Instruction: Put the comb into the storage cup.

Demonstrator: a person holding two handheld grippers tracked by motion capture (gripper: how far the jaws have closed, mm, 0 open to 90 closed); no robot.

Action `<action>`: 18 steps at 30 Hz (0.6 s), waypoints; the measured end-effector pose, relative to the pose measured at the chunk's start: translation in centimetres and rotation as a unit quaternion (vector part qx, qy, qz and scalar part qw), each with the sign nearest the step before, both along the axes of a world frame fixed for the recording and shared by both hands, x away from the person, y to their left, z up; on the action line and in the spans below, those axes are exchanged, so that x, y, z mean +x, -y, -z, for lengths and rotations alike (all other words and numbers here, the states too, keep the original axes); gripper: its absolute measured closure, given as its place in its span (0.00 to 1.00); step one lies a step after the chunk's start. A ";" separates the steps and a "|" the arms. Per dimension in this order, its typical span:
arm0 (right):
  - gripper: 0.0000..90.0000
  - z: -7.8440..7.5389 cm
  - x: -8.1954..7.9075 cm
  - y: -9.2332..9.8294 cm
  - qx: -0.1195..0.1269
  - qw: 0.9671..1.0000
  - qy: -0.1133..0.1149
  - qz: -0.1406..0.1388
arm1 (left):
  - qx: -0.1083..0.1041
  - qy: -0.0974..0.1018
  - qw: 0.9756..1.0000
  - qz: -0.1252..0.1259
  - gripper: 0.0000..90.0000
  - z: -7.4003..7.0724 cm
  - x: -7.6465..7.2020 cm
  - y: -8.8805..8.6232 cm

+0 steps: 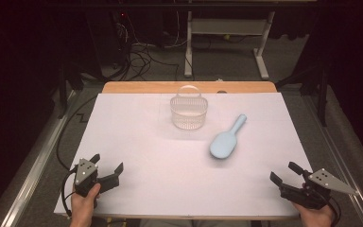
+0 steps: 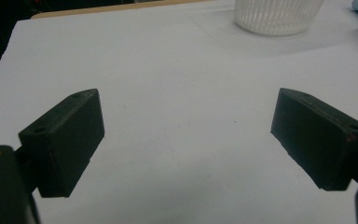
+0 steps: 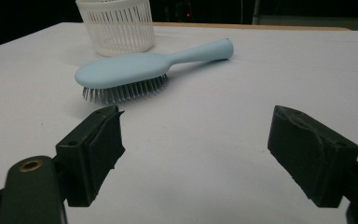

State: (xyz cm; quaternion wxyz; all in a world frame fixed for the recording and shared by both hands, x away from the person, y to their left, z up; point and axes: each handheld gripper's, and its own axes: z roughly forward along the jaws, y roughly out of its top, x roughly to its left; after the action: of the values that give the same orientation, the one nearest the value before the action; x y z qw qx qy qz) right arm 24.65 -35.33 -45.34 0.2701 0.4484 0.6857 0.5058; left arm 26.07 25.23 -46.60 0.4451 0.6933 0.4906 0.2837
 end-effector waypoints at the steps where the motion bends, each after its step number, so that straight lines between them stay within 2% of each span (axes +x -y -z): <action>1: 0.20 0.0 -0.1 0.0 0.001 1.000 0.000 0.000 | -0.001 -0.001 1.000 0.000 0.11 0.0 0.0 0.0; 18: 0.19 0.0 -0.1 0.1 0.006 1.000 -0.001 0.000 | 0.005 0.001 1.000 0.003 0.11 0.0 0.0 0.1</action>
State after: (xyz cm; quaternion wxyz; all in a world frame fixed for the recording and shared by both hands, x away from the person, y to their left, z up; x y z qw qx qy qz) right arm 24.51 -35.39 -45.32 0.2668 0.4501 0.6829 0.5098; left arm 26.11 25.10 -46.60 0.4436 0.6966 0.4865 0.2853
